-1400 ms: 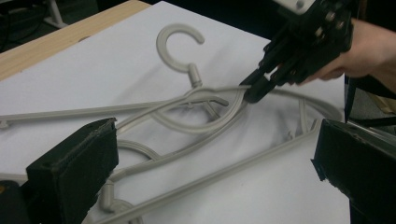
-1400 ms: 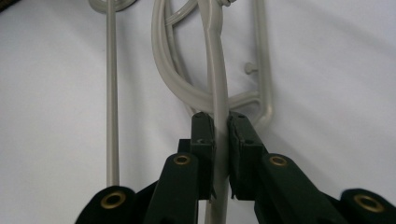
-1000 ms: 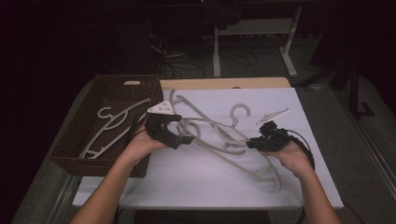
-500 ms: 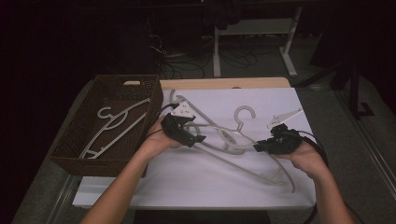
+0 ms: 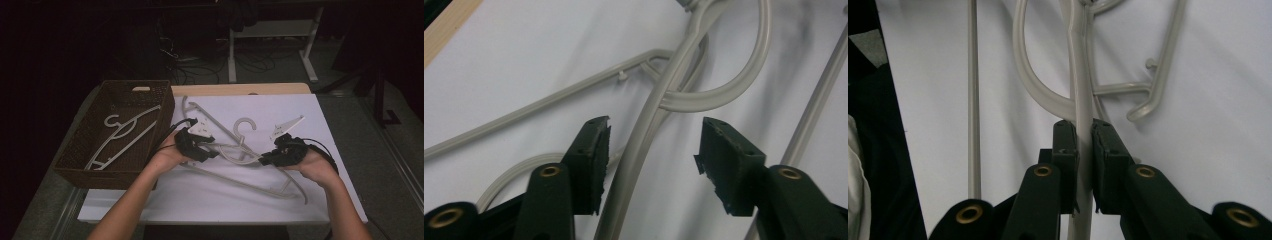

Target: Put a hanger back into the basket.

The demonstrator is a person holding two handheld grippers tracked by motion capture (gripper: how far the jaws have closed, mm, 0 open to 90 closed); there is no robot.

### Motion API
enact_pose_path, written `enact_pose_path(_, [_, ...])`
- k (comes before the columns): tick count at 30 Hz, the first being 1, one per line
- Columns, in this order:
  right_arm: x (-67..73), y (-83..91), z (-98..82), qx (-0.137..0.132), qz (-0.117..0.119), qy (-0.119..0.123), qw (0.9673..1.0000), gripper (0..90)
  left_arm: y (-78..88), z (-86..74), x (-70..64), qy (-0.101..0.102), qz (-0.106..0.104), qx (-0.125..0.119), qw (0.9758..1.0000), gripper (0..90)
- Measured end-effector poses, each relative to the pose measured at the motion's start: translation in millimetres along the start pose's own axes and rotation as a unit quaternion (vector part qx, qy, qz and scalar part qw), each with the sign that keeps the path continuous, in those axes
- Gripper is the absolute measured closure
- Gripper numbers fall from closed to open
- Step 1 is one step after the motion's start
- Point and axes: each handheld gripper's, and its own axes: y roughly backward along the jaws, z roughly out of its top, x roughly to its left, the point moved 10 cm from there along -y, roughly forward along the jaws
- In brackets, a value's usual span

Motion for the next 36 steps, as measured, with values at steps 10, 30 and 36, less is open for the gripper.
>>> enact_pose_path(10, [6.2, -3.8, 3.4, 0.008, 0.018, 0.017, 0.9997, 81.2, -0.7, -4.6, -1.7, -0.012, 0.005, 0.01, 0.9999, 70.8])
enact_pose_path(30, [-1.5, -1.8, 3.4, -0.001, 0.036, 0.032, 0.9988, 74.3, 10.5, -6.8, -22.2, -0.012, -0.063, 0.004, 0.9979, 81.6])
enact_pose_path(36, [-4.6, 4.3, 8.1, -0.027, 0.023, 0.015, 0.9993, 51.3, 18.3, -5.1, -22.6, 0.001, -0.068, 0.0, 0.9977, 81.8])
